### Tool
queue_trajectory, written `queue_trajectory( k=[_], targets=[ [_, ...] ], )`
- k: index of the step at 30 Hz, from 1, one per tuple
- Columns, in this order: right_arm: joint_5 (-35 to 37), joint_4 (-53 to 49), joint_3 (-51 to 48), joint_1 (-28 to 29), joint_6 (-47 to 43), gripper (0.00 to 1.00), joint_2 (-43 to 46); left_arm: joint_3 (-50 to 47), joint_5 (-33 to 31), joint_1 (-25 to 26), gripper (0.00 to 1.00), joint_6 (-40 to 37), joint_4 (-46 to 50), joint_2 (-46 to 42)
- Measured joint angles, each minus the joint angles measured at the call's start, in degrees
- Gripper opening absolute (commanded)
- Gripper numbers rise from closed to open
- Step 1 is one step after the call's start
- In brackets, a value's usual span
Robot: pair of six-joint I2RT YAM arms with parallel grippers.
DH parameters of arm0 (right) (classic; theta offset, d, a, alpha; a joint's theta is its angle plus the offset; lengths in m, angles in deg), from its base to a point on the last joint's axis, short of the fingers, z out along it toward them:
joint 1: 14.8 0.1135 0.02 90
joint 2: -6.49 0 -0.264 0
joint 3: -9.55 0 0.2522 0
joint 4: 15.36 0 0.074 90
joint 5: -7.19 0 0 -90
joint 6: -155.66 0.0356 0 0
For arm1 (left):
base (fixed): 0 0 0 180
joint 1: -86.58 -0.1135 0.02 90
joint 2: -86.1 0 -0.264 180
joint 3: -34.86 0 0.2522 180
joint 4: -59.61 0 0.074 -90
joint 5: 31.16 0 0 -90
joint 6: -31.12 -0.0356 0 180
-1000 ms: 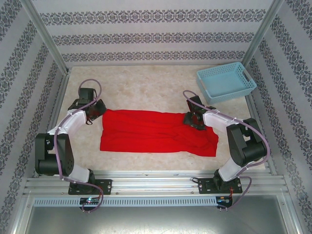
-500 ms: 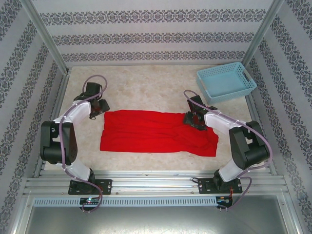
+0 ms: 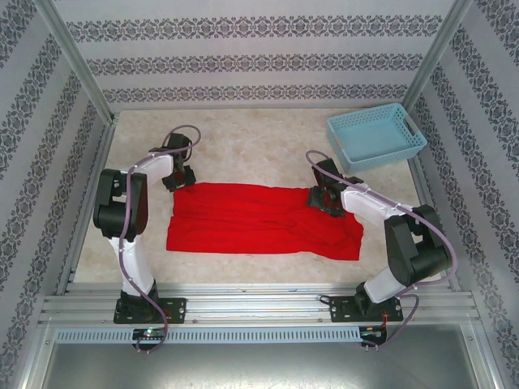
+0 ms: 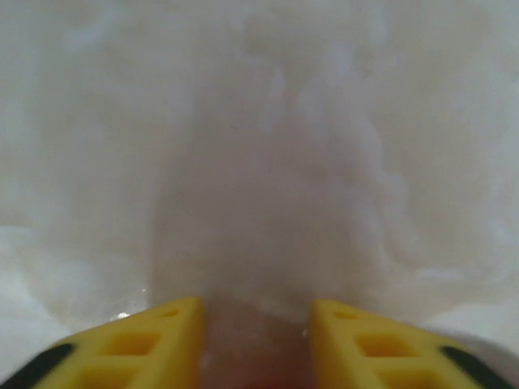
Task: Fold the inside-out t-shirt
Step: Smooth out the T-shirt at the center of the table.
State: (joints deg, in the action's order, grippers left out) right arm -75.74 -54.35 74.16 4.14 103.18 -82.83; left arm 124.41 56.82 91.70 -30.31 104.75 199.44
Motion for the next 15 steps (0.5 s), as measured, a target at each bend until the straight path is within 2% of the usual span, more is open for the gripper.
queue_trajectory(
  k=[4, 6, 13, 15],
  targets=[
    [0.0, 0.0, 0.0, -1.5, 0.0, 0.65, -1.5, -0.9, 1.8, -1.3, 0.04, 0.9, -1.0, -0.7],
    [0.0, 0.0, 0.0, -2.3, -0.2, 0.65, -2.0, -2.8, 2.9, -2.5, 0.00, 1.5, -2.5, -2.2],
    [-0.2, 0.6, -0.7, -4.6, -0.7, 0.65, -1.3, -12.2, 2.8, -8.3, 0.00, 3.7, -5.3, -13.9],
    [-0.4, 0.6, -0.7, -4.7, -1.1, 0.66, -0.9, -12.8, 2.6, -8.5, 0.14, 4.1, -5.8, -16.3]
  ],
)
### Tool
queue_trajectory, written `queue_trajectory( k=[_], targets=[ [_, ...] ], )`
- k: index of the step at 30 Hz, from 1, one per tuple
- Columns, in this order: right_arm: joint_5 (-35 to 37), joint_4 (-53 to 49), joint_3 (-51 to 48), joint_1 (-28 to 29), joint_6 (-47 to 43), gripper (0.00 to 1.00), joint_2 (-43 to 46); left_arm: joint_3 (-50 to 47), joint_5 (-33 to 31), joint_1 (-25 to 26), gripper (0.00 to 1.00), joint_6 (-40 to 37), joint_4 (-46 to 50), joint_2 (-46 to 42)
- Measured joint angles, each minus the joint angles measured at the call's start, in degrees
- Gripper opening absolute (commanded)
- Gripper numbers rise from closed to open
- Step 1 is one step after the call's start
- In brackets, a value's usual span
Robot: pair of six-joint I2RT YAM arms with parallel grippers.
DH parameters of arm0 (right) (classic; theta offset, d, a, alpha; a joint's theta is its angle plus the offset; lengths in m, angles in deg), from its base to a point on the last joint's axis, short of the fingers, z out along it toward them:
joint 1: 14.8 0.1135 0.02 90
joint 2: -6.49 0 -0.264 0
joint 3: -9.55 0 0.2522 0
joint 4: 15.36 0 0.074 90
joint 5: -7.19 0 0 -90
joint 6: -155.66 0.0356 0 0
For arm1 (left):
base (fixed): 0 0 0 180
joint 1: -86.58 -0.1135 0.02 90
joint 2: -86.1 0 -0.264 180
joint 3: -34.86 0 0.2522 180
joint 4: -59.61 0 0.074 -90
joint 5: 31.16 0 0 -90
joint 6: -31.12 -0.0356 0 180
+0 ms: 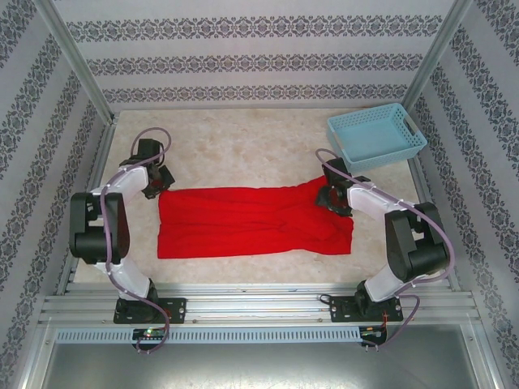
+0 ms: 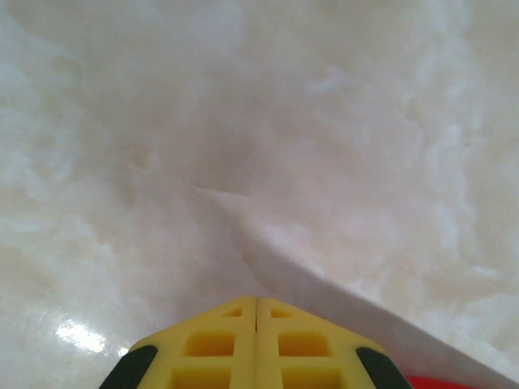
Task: Fold the inside-out t-shirt
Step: Smooth out the T-shirt at the center of the table, then fold the T-shirt at the center of the table.
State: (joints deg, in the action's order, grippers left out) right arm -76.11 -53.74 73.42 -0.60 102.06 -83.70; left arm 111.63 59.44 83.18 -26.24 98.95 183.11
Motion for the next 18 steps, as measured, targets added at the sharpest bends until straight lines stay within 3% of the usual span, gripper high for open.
queue_trajectory(
  k=[3, 8, 12, 18],
  targets=[
    [-0.3, 0.0, 0.0, -0.5, -0.8, 0.74, 1.2, 0.3, 0.0, 0.0, 0.39, 0.1, -0.8, -0.5],
    [-2.5, 0.0, 0.0, -3.1, -2.8, 0.92, 3.4, 0.4, -2.3, 0.0, 0.60, 0.6, -0.5, 0.2],
    [-4.2, -0.3, 0.0, -4.7, -3.8, 0.95, 3.3, -2.4, -7.3, 1.1, 0.65, 1.0, -0.4, -3.9],
    [-5.5, -0.8, 0.2, -4.8, -3.7, 0.96, -1.5, -5.8, -12.9, 6.7, 0.64, 1.2, -0.2, -14.2]
  ],
)
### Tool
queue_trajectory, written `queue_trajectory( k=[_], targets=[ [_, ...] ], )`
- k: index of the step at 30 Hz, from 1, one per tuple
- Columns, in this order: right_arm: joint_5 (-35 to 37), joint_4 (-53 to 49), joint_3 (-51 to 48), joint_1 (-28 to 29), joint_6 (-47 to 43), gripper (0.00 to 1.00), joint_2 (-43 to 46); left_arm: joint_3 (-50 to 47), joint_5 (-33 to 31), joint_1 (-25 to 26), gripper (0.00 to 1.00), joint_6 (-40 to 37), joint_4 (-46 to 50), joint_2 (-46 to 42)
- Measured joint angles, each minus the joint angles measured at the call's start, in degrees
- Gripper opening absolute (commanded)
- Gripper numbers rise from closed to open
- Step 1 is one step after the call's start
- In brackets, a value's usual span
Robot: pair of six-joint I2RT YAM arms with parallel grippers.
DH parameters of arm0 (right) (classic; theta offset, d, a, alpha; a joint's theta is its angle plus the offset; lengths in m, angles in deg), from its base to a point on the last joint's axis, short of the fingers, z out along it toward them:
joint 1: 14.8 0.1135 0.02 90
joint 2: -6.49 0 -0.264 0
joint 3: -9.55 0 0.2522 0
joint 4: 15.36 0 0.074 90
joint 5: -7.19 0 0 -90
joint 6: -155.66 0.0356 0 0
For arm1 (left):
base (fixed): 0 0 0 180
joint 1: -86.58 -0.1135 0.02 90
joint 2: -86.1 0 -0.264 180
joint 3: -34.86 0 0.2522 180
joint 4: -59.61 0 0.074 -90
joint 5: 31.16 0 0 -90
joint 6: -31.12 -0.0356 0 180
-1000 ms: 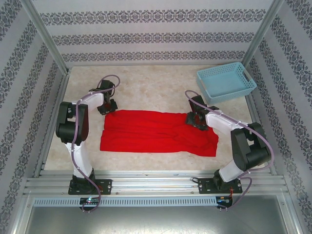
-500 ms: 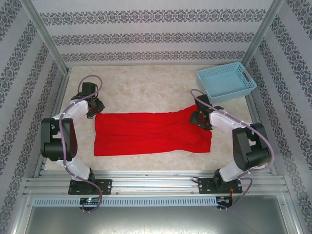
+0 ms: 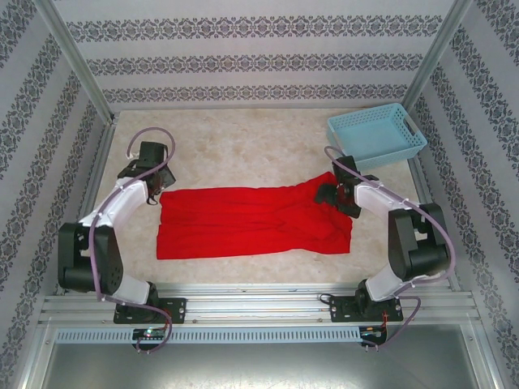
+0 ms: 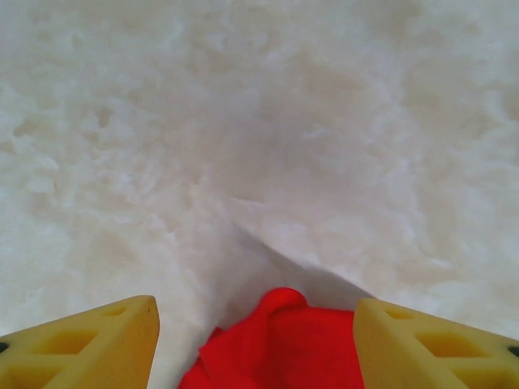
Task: Fold the inside-out t-shirt
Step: Fold the T-shirt at the center of the table.
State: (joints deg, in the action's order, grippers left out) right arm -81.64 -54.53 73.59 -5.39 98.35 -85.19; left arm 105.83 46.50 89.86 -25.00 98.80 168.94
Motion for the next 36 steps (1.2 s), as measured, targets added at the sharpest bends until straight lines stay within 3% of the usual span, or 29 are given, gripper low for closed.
queue_trajectory(
  k=[8, 16, 22, 29, 36],
  targets=[
    [0.9, -2.7, 3.3, 2.1, 0.3, 0.86, -4.5, -1.2, 1.9, 9.1, 0.63, 0.2, -2.1, 1.7],
    [0.8, -3.7, 6.1, 5.5, 0.1, 0.68, -6.9, -7.7, 3.1, 5.1, 0.61, 4.6, -5.3, 10.4],
    [0.3, -3.5, 6.4, 7.0, -0.2, 0.42, -7.2, -9.6, 3.5, 1.9, 0.61, 6.6, -9.2, 10.8],
    [-1.1, -2.9, 6.4, 7.3, -0.9, 0.00, -7.0, -11.5, 4.0, 1.9, 0.61, 7.4, -11.4, 9.2],
    [1.7, -4.8, 5.4, 7.0, -2.1, 0.00, -2.7, -13.5, 6.7, 1.9, 0.61, 7.6, -10.2, 4.9]
  ],
)
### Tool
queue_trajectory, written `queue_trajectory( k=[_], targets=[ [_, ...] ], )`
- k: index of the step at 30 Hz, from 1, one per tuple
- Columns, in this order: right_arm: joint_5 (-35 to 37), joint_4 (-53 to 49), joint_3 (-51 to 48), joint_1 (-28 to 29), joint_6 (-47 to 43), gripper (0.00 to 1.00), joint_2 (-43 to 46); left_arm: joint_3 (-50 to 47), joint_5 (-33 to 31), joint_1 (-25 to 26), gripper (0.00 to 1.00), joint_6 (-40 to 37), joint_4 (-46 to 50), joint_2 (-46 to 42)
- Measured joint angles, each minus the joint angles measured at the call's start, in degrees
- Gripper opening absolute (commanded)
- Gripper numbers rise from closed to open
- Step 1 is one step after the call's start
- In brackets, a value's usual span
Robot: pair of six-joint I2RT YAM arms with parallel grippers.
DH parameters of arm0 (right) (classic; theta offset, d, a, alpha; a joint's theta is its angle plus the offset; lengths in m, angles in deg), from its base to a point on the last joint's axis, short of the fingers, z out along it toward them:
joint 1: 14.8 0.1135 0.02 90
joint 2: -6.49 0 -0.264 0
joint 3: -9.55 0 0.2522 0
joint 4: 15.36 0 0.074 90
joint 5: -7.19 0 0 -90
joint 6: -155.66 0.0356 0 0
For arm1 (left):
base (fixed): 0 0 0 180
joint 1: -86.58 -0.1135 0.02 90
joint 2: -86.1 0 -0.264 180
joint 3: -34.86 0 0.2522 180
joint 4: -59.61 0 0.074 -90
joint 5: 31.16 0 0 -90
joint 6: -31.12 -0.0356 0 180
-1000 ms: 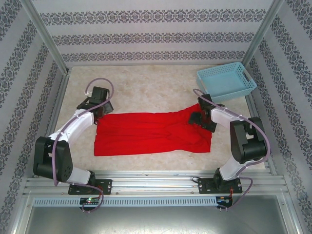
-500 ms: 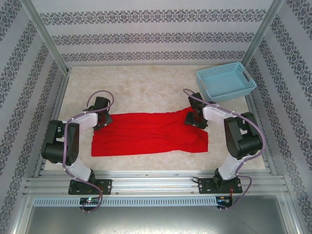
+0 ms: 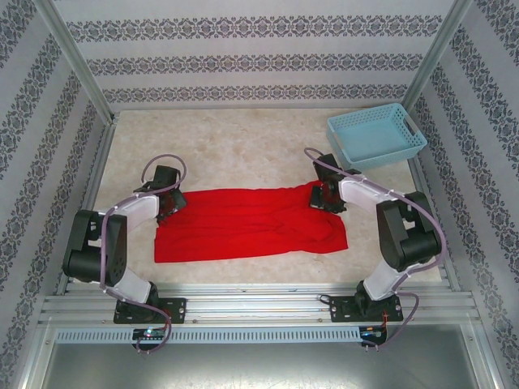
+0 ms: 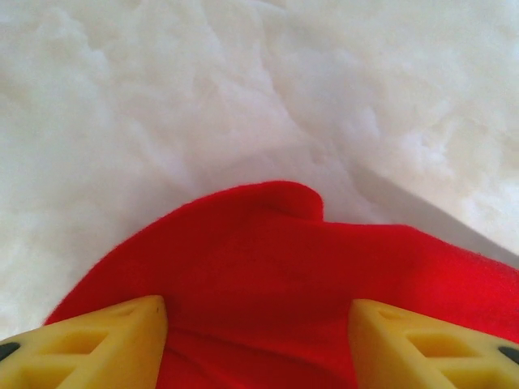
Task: Fold the inside-out t-shirt
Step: Fold the T-shirt at the center of the table.
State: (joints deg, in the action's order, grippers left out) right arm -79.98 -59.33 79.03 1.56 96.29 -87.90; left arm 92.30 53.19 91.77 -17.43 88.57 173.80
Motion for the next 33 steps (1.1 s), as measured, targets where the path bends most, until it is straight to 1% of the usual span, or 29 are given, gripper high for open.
queue_trajectory(
  k=[4, 6, 9, 11, 14, 19, 23, 29, 33],
  targets=[
    [5.6, -4.2, 0.2, -0.1, -2.4, 0.00, 5.6, 0.1, 0.7, 0.8, 0.61, -0.8, 2.2, -4.5],
    [8.8, -6.9, 1.0, 0.1, -3.7, 0.00, 7.9, 0.9, 0.4, 2.5, 0.61, -1.5, 4.2, -6.9],
    [12.9, -10.6, 2.8, 1.1, -5.5, 0.00, 9.8, 2.3, -0.7, 4.8, 0.61, -2.7, 5.8, -9.6],
    [15.3, -12.7, 4.2, 2.3, -6.2, 0.00, 10.1, 3.1, -1.3, 5.3, 0.61, -3.6, 6.5, -10.0],
    [18.1, -15.8, 6.6, 4.6, -7.1, 0.00, 10.0, 4.0, -1.6, 5.3, 0.61, -4.7, 7.0, -8.5],
    [21.9, -20.5, 12.1, 9.4, -8.2, 0.00, 9.5, 5.0, -0.7, 5.3, 0.58, -6.1, 7.6, -2.5],
    [24.5, -23.8, 16.5, 11.7, -8.7, 0.00, 8.4, 5.0, -0.2, 6.2, 0.57, -6.6, 8.0, -1.6],
    [27.9, -29.2, 24.2, 14.3, -10.0, 0.00, 5.5, 5.1, 1.1, 10.9, 0.50, -6.5, 7.9, 0.7],
    [29.1, -32.5, 30.7, 18.1, -10.3, 0.00, 2.3, 3.3, 1.6, 13.9, 0.49, -5.4, 6.6, 1.4]
  ],
)
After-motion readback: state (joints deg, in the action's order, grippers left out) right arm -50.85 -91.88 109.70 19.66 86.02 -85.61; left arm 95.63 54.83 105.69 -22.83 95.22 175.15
